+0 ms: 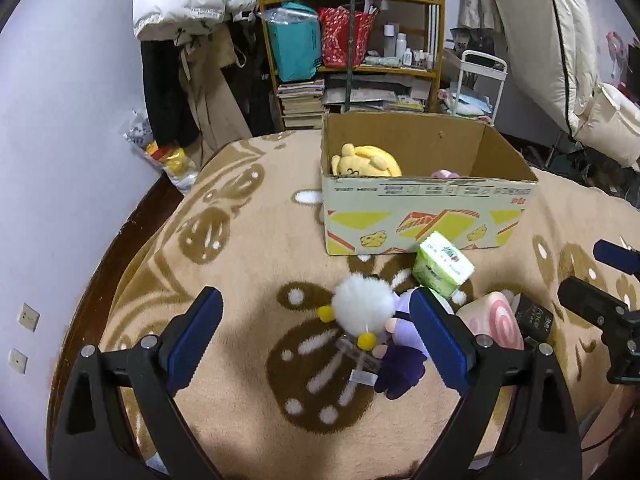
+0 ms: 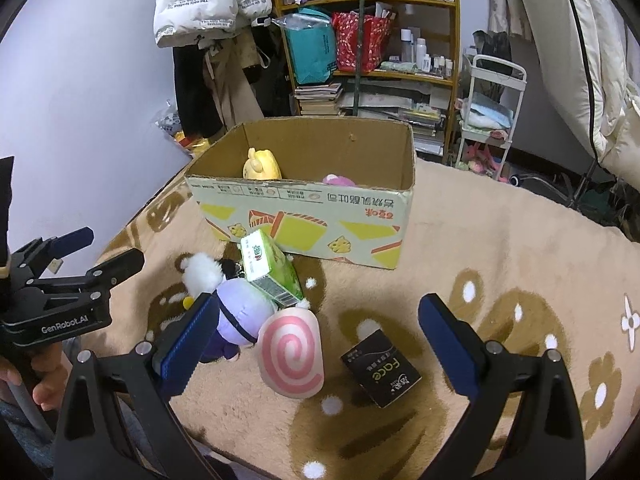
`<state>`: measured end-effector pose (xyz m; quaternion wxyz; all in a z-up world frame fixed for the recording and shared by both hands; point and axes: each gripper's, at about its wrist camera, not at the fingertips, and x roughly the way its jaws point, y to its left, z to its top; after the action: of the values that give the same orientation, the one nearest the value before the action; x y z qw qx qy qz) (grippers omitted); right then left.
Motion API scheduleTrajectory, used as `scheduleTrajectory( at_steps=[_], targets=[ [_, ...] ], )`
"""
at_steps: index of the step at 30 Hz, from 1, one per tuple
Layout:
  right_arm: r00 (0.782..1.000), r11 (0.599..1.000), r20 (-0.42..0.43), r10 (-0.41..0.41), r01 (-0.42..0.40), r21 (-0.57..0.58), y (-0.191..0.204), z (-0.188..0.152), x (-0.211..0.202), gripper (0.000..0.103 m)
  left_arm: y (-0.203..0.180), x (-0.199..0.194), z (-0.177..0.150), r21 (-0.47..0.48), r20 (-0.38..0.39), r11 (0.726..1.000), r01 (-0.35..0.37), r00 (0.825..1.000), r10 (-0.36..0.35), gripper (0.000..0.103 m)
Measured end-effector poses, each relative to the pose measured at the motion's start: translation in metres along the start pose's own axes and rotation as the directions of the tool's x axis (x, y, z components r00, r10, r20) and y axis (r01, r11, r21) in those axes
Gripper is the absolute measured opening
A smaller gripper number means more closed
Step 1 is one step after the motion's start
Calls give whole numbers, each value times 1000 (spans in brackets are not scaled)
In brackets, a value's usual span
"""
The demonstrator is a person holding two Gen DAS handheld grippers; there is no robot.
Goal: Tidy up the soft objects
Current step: 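Move both open grippers back down to the remaining toys beside the box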
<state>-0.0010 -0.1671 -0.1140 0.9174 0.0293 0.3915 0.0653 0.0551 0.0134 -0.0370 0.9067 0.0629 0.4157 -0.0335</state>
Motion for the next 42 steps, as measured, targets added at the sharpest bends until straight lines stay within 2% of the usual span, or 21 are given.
scheduleTrajectory(
  at_steps=[14,22,42],
  targets=[
    [999,999,-46,8,-10,-46,13,0,24,103,-1,24,5,-4,-46,1000,-9,999,9,93],
    [997,999,-73,4,-7,-49,15,4,39,103,-5,41,6,-3,-99,1000,6,995,-6,93],
    [978,998,-208,-2,-12,-66,18,-6,80,103,-17,97,6,-10,-230,1000,-10,973,7,93]
  ],
)
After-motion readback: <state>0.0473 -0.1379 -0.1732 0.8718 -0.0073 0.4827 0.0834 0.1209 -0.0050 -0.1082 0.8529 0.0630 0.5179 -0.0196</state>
